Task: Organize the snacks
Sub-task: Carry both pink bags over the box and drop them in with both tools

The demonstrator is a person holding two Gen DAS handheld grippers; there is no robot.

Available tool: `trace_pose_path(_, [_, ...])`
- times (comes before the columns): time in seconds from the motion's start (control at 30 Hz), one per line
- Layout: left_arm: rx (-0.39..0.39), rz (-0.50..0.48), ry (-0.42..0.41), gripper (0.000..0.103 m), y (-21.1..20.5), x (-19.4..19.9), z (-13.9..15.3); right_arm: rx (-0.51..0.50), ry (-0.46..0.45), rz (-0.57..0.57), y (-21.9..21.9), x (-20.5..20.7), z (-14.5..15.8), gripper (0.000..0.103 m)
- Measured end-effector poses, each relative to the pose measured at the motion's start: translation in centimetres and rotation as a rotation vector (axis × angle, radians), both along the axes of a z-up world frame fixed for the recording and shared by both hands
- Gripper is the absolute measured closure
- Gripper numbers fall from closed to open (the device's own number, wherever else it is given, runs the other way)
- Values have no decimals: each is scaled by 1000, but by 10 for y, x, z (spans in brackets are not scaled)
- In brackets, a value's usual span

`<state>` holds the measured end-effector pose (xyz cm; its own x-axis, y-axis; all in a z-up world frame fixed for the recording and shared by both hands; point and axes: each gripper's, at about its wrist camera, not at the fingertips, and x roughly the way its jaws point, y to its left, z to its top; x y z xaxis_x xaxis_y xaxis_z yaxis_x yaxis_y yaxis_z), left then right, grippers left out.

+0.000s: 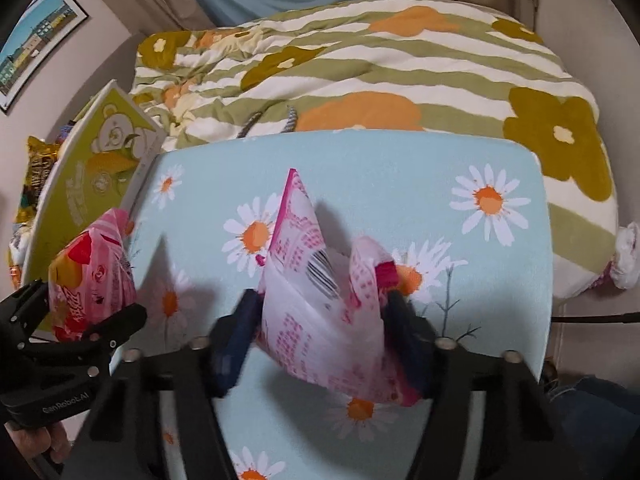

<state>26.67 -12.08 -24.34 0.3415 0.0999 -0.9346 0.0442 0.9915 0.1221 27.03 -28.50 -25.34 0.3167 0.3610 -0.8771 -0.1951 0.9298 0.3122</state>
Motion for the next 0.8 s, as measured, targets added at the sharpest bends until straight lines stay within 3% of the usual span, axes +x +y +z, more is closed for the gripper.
trace_pose_path(0.2, [-27,-2,-71,25,-3,-11,41,19,-26,0,-3,-12,19,59])
trace_pose_path(0.4, [-57,19,-174,25,12,-27,98,50,-113,22,4,-23,67,62])
trace_pose_path(0.63, [-53,60,-291,25,63,-47,157,117,-210,68,35,-30,122,62])
trace_pose_path(0.8, [-34,78,-324,25,108,-44,174,175,-263,88,73,-32,156,62])
